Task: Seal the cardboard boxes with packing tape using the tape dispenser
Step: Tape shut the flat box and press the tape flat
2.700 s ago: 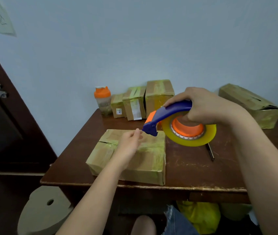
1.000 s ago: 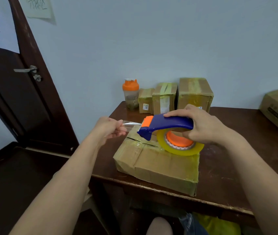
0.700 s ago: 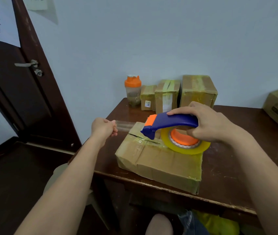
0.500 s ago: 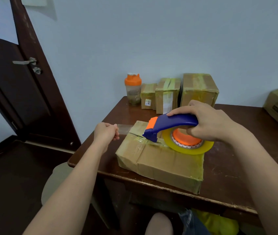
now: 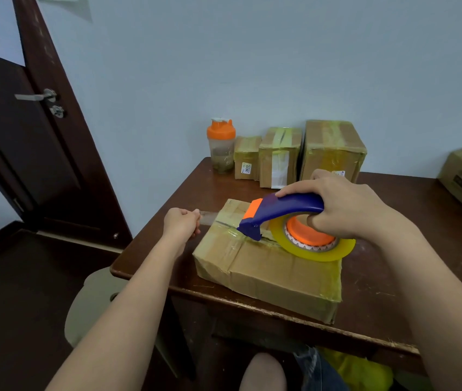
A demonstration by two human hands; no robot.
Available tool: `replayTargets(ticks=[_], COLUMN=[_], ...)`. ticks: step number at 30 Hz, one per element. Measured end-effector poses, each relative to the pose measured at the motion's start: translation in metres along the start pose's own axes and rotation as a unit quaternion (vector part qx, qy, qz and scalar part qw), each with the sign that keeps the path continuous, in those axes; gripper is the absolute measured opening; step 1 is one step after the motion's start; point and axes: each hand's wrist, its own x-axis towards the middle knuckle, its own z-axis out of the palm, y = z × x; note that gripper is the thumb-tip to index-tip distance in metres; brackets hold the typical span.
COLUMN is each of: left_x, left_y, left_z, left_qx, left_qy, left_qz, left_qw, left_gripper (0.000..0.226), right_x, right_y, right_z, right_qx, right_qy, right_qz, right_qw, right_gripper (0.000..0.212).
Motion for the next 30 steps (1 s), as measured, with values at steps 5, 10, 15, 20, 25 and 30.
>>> replayTargets(ticks=[5, 10, 15, 20, 25, 30], left_x=[0.001, -0.004, -0.005, -0.007, -0.010, -0.037], left_y=[-0.005, -0.008, -0.011, -0.007, -0.017, -0.006], left_z=[0.001, 0.005, 0.007, 0.005, -0.004, -0.001], left_qx=[0.021, 0.033, 0.084, 0.228, 0.267, 0.036], left_qy=[-0.011, -0.064, -0.080, -0.076, -0.048, -0.167], left_qz=[-0.027, -0.042, 0.005, 0.046, 0.100, 0.106], left_qw=[0.999, 0.997, 0.993, 0.969, 0.957, 0.980], left_gripper=[0.038, 0.019, 0.018, 0.022, 0.059, 0.027], right_x=[0.001, 0.002, 0.002, 0.002, 0.003, 0.005], right_y=[-0.001, 0.000, 0.000, -0.001, -0.005, -0.005], right_z=[0.001, 0.002, 0.002, 0.002, 0.003, 0.004], right_qx=[-0.006, -0.006, -0.005, -0.004, -0.015, -0.023], right_qy=[0.002, 0.001, 0.002, 0.001, -0.001, -0.005], right_qz=[-0.002, -0.002, -0.003, -0.004, -0.008, -0.015], right_qw=[1.000, 1.000, 1.000, 1.000, 1.000, 1.000], right_gripper=[0.064, 0.064, 0.063, 0.062, 0.058, 0.057])
